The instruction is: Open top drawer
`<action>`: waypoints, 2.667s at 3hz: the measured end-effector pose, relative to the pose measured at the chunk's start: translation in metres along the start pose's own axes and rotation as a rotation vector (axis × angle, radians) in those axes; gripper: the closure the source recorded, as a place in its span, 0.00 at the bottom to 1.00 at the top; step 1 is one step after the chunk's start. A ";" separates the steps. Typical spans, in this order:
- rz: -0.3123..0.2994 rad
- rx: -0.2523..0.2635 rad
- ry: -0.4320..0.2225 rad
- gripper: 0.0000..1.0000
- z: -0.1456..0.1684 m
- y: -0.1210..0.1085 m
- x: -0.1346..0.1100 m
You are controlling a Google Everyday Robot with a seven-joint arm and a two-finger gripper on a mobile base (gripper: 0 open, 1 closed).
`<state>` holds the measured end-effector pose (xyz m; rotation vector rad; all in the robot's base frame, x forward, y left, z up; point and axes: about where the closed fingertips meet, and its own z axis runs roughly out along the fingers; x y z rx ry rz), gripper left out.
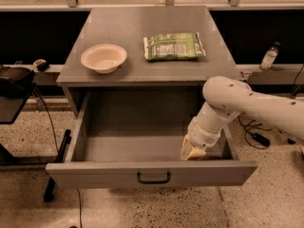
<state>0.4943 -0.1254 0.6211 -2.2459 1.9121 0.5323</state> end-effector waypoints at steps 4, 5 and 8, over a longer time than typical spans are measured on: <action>0.060 -0.181 -0.035 1.00 0.006 0.083 -0.014; 0.066 -0.198 -0.051 1.00 -0.002 0.111 -0.018; -0.057 0.157 -0.008 0.75 -0.137 0.104 -0.062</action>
Offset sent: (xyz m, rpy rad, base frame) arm -0.1424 -0.0035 0.0106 -0.0140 0.3218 0.0084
